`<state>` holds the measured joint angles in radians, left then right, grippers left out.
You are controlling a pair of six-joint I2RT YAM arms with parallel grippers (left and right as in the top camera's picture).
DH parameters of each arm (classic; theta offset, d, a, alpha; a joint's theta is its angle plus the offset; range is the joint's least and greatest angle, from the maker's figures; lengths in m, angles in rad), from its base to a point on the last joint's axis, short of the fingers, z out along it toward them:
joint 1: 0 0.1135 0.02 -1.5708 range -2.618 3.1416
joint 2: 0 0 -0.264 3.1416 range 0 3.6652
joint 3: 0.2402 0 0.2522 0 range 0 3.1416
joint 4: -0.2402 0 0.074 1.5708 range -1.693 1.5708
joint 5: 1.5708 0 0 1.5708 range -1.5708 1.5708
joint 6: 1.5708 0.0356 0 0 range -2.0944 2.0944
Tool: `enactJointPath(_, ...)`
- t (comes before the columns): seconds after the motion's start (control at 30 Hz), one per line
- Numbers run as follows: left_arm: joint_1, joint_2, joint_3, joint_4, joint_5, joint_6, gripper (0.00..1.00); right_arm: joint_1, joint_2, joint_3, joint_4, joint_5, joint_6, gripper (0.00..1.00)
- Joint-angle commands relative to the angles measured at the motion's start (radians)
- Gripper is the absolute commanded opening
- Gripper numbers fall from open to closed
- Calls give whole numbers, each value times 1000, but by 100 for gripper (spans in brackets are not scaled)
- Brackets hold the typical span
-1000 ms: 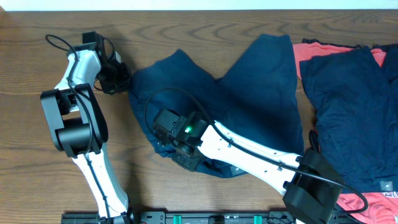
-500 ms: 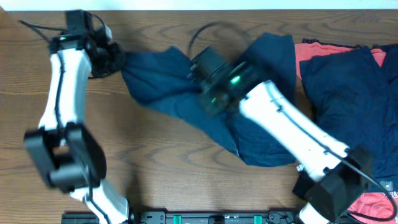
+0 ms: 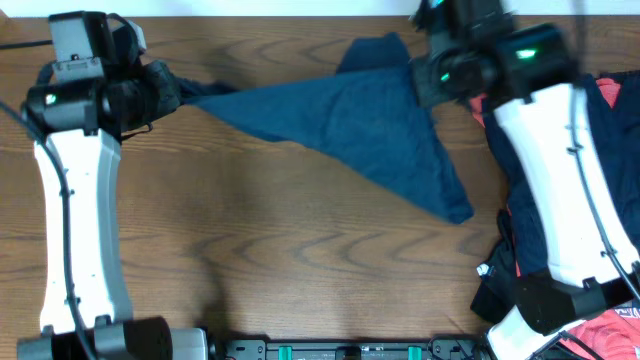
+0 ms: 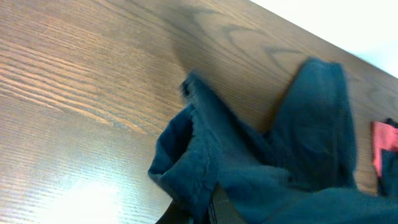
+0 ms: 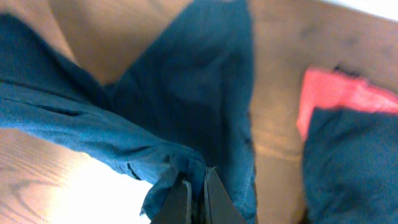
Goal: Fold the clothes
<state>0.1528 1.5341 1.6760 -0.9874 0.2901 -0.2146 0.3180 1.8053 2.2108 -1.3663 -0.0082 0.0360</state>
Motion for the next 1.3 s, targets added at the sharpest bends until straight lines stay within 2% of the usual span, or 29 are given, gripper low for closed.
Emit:
enactJointPath(0.0,7,-65,11,-15,-26,-17,6,-23,-27,164,-45,38,-80,1)
enactJointPath(0.2,7,-171,15,-42,-3,-16,6,-22,-27,370,-176,50,-90,1)
enactJointPath(0.43,7,-330,28,-87,-4,-15,6,38,-31,454,-278,72,-69,1)
enactJointPath(0.6,7,-457,28,-90,-15,-16,6,160,-39,455,-231,277,-70,1)
enactJointPath(0.73,7,-537,28,-95,-27,-16,6,234,-45,460,-177,362,-71,1)
enactJointPath(1.07,7,-605,28,-100,-56,-4,6,296,-74,460,-56,497,-103,1)
enactJointPath(1.27,7,-597,28,3,-74,18,6,296,-80,460,111,623,-196,1)
